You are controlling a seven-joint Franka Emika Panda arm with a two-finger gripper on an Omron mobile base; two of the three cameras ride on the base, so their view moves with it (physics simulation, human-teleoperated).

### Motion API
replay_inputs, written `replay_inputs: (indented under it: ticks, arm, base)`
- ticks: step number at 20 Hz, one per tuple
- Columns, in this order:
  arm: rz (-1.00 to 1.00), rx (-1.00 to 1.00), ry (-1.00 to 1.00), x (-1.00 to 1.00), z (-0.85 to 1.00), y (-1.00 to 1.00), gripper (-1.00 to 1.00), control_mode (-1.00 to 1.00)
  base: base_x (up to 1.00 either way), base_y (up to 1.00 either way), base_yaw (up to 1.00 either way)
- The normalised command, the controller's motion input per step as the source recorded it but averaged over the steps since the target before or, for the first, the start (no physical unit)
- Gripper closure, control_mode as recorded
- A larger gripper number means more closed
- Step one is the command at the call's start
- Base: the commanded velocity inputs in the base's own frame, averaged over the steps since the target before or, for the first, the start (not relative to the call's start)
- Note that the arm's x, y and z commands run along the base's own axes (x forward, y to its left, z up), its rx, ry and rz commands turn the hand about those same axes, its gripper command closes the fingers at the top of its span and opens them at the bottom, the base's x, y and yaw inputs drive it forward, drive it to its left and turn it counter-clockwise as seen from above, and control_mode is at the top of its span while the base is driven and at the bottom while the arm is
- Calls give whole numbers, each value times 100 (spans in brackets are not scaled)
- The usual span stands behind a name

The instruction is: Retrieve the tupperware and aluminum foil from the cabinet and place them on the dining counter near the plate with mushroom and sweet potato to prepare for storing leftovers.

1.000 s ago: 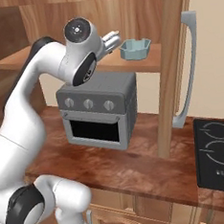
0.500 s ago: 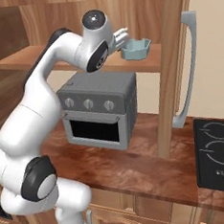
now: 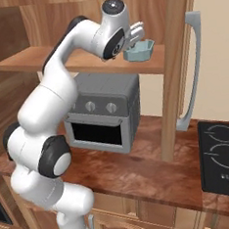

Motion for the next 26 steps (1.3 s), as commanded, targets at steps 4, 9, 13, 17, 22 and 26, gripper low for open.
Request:
replay_inputs:
  ticks: [4,9,13,17,22,26]
  arm:
    - [0,6,1,70,0,-14,-100,-100]
    - [0,10,1,70,-4,-32,-100,-100]
    - [0,8,1,62,-15,-32,-100,-100]
    - [0,0,9,37,-44,-9,-100,-100]
    - [0,0,19,14,-78,0,100,-100]
    - [0,-1,10,2,-77,1,100,-100]
  base:
    - [0,0,0]
    - [0,0,0]
    - [0,0,0]
    - [0,0,0]
    - [0,0,0]
    - [0,0,0]
